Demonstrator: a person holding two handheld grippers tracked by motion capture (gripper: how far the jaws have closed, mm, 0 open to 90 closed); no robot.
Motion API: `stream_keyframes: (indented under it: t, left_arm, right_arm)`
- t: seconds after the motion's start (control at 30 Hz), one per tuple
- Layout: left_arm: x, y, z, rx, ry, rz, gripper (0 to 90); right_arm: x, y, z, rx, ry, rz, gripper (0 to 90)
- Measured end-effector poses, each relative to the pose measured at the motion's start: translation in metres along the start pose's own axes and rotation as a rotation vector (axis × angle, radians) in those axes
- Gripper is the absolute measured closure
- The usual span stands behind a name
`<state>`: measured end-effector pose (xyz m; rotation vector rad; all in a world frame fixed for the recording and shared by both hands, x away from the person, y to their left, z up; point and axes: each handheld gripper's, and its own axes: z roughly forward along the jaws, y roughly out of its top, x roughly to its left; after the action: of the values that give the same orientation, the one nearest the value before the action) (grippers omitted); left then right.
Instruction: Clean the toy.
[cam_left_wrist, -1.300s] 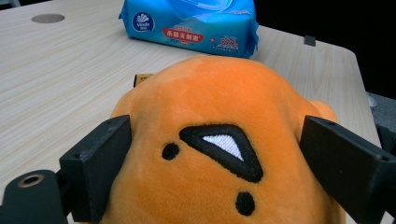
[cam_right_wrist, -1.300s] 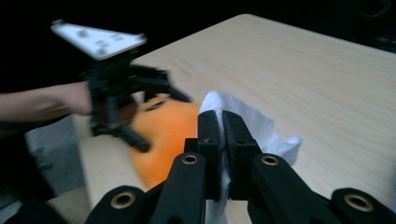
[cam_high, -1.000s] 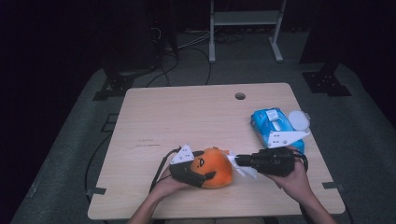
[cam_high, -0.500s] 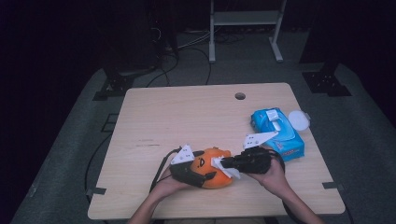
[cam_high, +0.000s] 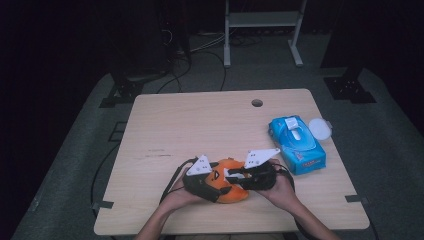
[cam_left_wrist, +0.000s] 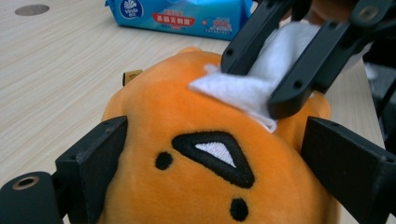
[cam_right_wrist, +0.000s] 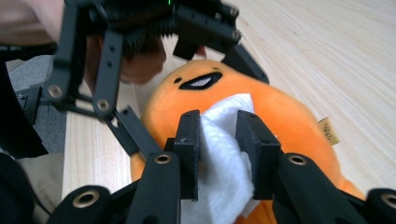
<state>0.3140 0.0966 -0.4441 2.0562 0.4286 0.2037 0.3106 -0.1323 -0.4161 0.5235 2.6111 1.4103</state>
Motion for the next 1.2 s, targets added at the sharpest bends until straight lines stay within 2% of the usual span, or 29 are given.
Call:
stream_keyframes:
  t: [0.07,0.13,0.2,0.23,0.27,0.33,0.43,0.57,0.6,0.67,0.7,0.77,0.8,0.83,0.9,0.97,1.07,1.2]
  left_arm:
    - [0.001,0.002,-0.003,0.01,-0.003,0.009,8.6]
    - [0.004,0.005,-0.013,0.0,-0.015,0.01,8.6]
    - [0.004,0.004,-0.015,0.021,-0.02,0.034,9.1]
    - [0.004,0.004,-0.015,0.021,-0.02,0.034,10.4]
    - [0.003,0.003,-0.015,0.038,-0.016,0.067,12.1]
    - [0.002,0.003,-0.015,0.058,-0.013,0.09,16.9]
    - [0.002,0.002,-0.014,0.07,-0.012,0.099,22.2]
    - [0.004,-0.001,-0.013,0.052,-0.015,0.077,24.4]
    - [0.005,-0.002,-0.012,0.045,-0.015,0.066,24.4]
    - [0.006,-0.002,-0.011,0.04,-0.012,0.06,24.4]
    - [0.006,-0.003,-0.011,0.035,-0.009,0.053,24.3]
    - [0.007,-0.004,-0.011,0.03,-0.008,0.044,24.3]
    - [0.009,-0.005,-0.012,0.025,-0.003,0.028,24.3]
    - [0.009,-0.005,-0.012,0.025,-0.003,0.028,24.3]
    - [0.012,-0.006,-0.011,0.01,0.007,0.0,24.4]
    - [0.013,-0.006,-0.009,0.01,0.02,-0.015,24.4]
    - [0.014,-0.007,-0.007,0.001,0.031,-0.039,24.4]
    - [0.015,-0.008,-0.008,-0.003,0.032,-0.046,24.0]
  right_arm:
    - [0.001,-0.002,0.002,-0.003,-0.001,0.0,69.1]
    - [0.002,-0.003,0.002,-0.002,-0.015,0.002,69.0]
    - [0.003,-0.004,0.003,0.001,-0.032,-0.005,69.2]
    - [0.003,-0.004,0.003,0.001,-0.032,-0.005,69.2]
    - [0.004,-0.005,0.004,0.003,-0.039,-0.004,70.5]
    - [0.004,-0.005,0.004,0.013,-0.043,-0.002,72.5]
    - [0.004,-0.005,0.001,0.037,-0.048,0.012,79.2]
    - [-0.004,-0.009,-0.009,0.037,-0.031,0.061,82.5]
    - [-0.004,-0.009,-0.009,0.037,-0.031,0.061,83.0]
    - [-0.004,-0.01,-0.014,0.044,-0.045,0.056,83.4]
    - [-0.001,-0.012,-0.02,0.053,-0.071,0.047,83.5]
    - [0.001,-0.014,-0.025,0.061,-0.093,0.035,83.7]
    - [0.001,-0.017,-0.028,0.064,-0.099,0.04,83.8]
    - [0.001,-0.017,-0.028,0.064,-0.099,0.04,83.8]
    - [-0.001,-0.025,-0.034,0.066,-0.099,0.077,83.9]
    - [0.003,-0.024,-0.034,0.051,-0.092,0.087,83.9]
    - [0.014,-0.015,-0.027,0.035,-0.075,0.051,83.8]
    - [0.017,-0.013,-0.021,0.058,-0.101,0.018,83.8]
